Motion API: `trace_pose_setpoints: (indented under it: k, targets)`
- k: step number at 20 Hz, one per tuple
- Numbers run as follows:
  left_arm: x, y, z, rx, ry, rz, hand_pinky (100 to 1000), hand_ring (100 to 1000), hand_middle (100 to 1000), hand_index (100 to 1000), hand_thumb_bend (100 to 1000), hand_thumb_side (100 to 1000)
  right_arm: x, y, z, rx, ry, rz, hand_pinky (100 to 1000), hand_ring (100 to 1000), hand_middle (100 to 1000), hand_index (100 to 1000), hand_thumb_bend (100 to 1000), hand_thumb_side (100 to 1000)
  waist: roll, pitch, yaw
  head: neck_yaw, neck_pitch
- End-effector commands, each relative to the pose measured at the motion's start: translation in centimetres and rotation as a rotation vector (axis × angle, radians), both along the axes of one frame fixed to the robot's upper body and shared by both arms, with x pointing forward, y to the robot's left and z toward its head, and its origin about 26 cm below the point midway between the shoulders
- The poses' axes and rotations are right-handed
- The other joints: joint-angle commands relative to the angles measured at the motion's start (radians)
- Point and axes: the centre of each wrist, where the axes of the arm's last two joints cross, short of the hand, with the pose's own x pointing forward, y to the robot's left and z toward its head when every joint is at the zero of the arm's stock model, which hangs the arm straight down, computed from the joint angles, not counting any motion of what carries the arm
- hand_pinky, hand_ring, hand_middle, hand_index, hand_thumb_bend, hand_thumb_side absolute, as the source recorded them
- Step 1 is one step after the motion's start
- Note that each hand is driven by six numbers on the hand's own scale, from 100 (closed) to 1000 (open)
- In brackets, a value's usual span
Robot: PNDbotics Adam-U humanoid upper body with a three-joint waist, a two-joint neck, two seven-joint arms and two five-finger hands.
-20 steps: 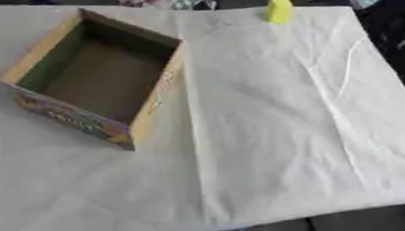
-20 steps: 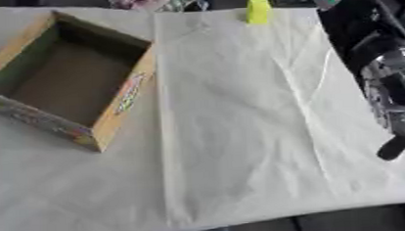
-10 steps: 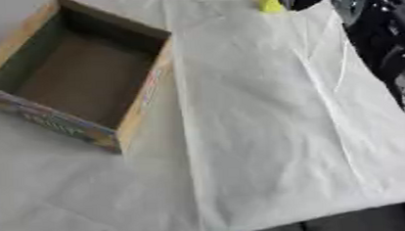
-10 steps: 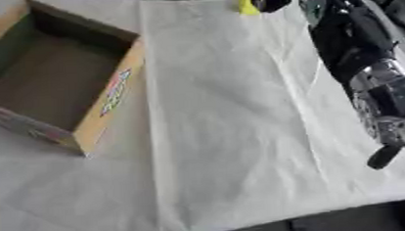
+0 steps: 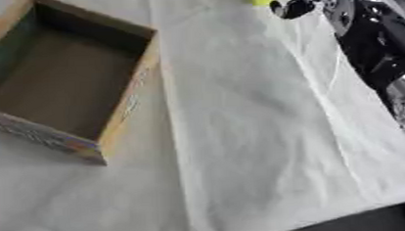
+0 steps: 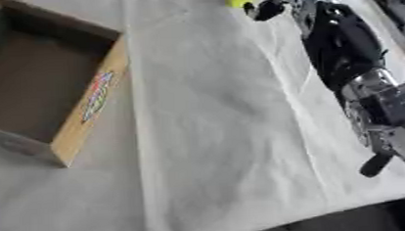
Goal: Pick up objects on the table and place them in the box.
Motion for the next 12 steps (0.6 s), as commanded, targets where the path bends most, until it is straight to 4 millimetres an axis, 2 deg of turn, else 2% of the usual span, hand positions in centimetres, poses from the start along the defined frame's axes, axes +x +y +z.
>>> trace_pose_setpoints:
  k: [1, 2, 12]
  targets:
    - [-0.2, 0.4, 0.9, 0.012, -0.034, 0.01, 474, 839, 767, 801, 328, 897, -0.9, -1.0, 3.2, -0.05, -0.093, -0.021, 882, 965, 1000, 1000, 163, 216, 0.003, -0.013, 0.0, -0.011, -0.032]
    - [-0.2, 0.4, 0.9, 0.012, -0.035, 0.011, 474, 839, 767, 801, 393, 909, -1.0, -0.9, 3.4, -0.055, -0.105, -0.019, 880, 962, 1000, 1000, 180, 173, 0.001, -0.009, 0.002, -0.013, -0.039]
    - [-0.2, 0.7, 0.8, 0.016, -0.04, 0.024, 473, 841, 767, 801, 392, 913, -1.3, -0.7, 4.9, -0.086, -0.204, -0.02, 864, 945, 1000, 1000, 170, 142, -0.01, 0.018, 0.023, -0.03, -0.088]
